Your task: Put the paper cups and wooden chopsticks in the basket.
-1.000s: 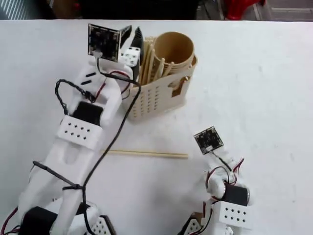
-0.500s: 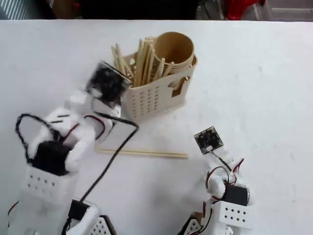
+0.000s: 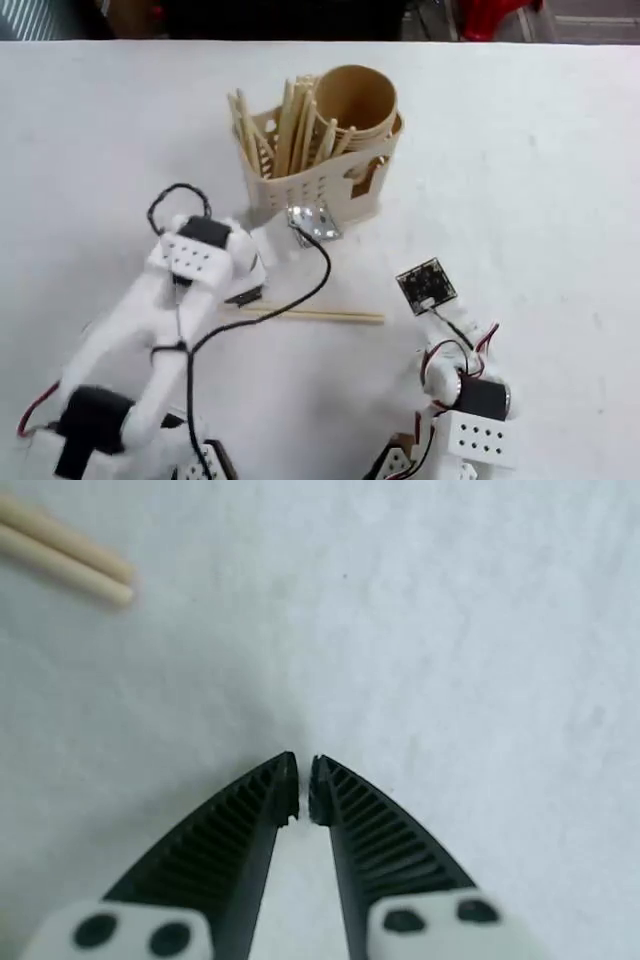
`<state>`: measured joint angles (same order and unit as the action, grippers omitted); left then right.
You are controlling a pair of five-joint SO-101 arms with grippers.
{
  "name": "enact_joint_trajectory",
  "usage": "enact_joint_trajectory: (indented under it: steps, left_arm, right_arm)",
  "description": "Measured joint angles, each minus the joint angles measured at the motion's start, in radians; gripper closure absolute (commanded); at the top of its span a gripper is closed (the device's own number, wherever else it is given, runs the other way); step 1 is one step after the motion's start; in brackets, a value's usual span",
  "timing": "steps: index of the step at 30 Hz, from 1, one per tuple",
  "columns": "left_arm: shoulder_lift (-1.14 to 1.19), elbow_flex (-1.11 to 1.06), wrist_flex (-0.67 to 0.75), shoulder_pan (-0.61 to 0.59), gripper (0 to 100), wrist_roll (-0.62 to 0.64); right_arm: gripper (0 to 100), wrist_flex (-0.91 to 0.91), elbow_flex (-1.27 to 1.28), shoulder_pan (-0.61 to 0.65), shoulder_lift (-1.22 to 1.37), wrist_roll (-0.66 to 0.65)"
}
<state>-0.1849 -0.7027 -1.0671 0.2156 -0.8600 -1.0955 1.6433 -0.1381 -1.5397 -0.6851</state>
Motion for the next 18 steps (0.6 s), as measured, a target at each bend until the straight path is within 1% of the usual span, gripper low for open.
enact_joint_trajectory:
  steps: [3, 6, 14, 18]
  left_arm:
    - [0.118, 0.0, 0.044, 0.0, 83, -0.037]
    - [0.172, 0.014, 0.066, 0.003, 83, -0.046]
    - [0.216, 0.026, 0.078, 0.015, 83, -0.048]
    - [0.216, 0.028, 0.078, 0.018, 83, -0.011]
  right_arm:
    - [96.0, 0.0, 0.0, 0.0, 0.0, 0.0]
    - [96.0, 0.0, 0.0, 0.0, 0.0, 0.0]
    - [96.0, 0.0, 0.0, 0.0, 0.0, 0.0]
    - [96.0, 0.003, 0.002, 0.002, 0.0, 0.0]
